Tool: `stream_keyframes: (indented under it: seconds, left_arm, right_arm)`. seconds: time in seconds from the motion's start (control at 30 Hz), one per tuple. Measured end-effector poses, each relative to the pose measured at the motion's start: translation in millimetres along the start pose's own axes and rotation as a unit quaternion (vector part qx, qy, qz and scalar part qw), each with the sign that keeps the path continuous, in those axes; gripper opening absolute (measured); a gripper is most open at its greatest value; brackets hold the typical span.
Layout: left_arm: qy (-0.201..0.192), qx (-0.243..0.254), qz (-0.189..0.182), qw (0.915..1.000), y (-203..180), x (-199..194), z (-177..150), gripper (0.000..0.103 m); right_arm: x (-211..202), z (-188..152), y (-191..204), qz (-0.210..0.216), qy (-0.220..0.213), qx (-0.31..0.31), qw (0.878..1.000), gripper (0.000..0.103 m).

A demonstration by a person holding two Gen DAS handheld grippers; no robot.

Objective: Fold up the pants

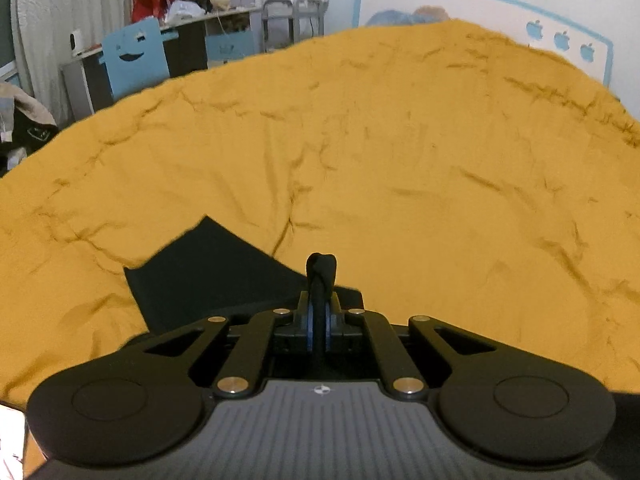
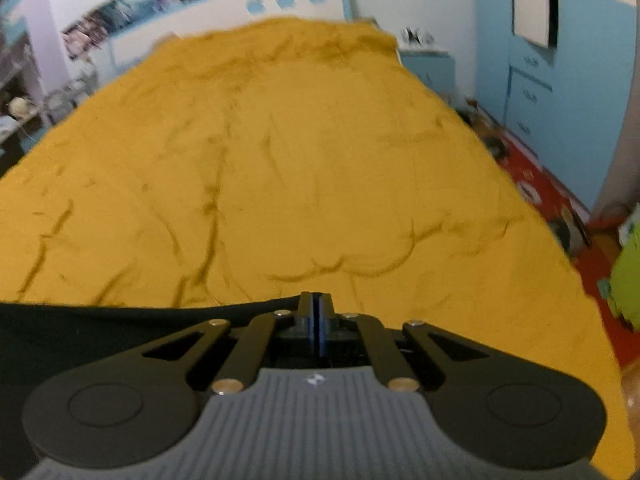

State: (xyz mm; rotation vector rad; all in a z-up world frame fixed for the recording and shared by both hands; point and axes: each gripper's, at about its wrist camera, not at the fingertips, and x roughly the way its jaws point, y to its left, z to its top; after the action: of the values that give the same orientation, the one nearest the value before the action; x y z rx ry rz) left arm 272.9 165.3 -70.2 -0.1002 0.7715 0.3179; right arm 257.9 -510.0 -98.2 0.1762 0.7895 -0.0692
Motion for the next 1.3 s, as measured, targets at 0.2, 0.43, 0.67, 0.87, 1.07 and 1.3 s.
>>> stream_keyframes:
  seconds: [0.2, 0.43, 0.67, 0.87, 1.07, 1.3]
  left_arm:
    - [-0.009, -0.019, -0.03, 0.9993, 10.5, -11.8, -2.0, 0.038]
    - [-0.038, -0.068, -0.069, 0.9945, 32.7, -58.4, -9.5, 0.049]
    - [-0.025, -0.113, -0.089, 0.9893, 46.8, -80.9, -32.2, 0.049]
    - [-0.012, -0.129, -0.087, 0.9878, 56.8, -85.5, -39.1, 0.049]
    - [-0.019, -0.134, -0.099, 0.9859, 68.3, -94.9, -36.6, 0.049]
    - [-0.003, -0.077, -0.088, 0.9931, 80.3, -91.5, -30.2, 0.049]
  right_arm:
    - [-4.3, -2.3, -25.7, 0.023, 0.006, 0.078, 0.997, 0.044]
    - [-11.3, -16.8, -79.5, 0.114, 0.087, 0.197, 0.97, 0.049]
    - [27.7, -34.4, -93.5, 0.181, 0.124, 0.253, 0.942, 0.056]
    - [14.0, -26.2, -90.9, 0.174, 0.091, 0.248, 0.949, 0.003]
    - [-26.9, 0.0, -84.3, 0.134, 0.041, 0.22, 0.965, 0.0]
    - [-28.4, 6.2, -105.3, 0.045, 0.044, 0.212, 0.975, 0.0]
